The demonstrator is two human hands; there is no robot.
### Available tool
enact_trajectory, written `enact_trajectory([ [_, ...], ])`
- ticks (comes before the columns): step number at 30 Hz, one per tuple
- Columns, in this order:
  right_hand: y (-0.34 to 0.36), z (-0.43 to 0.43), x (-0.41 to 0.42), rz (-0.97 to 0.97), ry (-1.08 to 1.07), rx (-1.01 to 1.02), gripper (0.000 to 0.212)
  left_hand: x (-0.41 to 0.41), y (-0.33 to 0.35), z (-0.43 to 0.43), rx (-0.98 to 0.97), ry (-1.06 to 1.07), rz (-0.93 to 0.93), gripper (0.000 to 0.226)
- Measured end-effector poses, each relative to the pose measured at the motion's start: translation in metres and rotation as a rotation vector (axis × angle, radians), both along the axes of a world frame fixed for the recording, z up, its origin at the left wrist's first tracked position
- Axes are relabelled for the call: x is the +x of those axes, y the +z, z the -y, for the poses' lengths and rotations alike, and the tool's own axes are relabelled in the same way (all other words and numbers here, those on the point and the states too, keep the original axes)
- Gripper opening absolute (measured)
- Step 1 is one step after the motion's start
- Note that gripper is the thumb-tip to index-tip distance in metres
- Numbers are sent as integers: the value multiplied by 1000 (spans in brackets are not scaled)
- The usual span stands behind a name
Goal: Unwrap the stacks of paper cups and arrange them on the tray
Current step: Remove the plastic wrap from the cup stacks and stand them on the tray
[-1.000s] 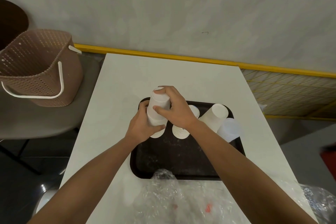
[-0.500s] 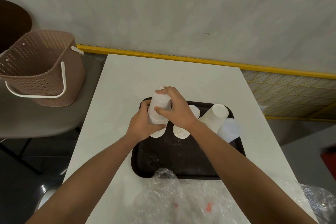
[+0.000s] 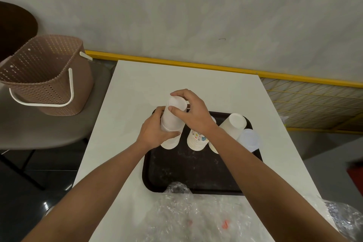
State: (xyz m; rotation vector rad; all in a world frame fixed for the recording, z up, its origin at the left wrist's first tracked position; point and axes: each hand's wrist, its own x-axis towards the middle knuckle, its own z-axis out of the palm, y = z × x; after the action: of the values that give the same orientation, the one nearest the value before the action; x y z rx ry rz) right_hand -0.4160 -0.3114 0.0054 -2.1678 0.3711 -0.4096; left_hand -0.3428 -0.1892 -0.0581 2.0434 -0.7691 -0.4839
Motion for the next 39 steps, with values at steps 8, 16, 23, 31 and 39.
enact_trajectory([
  [8,0,-1,0,-40,-33,8,36,-1,0,2,8,-5,3,81],
  [16,3,-5,-1,-71,-52,-24,43,-1,3,0,22,-15,9,82],
  [23,10,-5,-8,-56,-121,-39,50,-5,11,-7,-4,3,2,89],
  [31,15,-9,-25,-27,-226,-23,55,-13,23,-24,14,52,13,98],
  [39,10,-25,-59,48,-304,-38,42,-28,21,-56,-41,204,81,78],
])
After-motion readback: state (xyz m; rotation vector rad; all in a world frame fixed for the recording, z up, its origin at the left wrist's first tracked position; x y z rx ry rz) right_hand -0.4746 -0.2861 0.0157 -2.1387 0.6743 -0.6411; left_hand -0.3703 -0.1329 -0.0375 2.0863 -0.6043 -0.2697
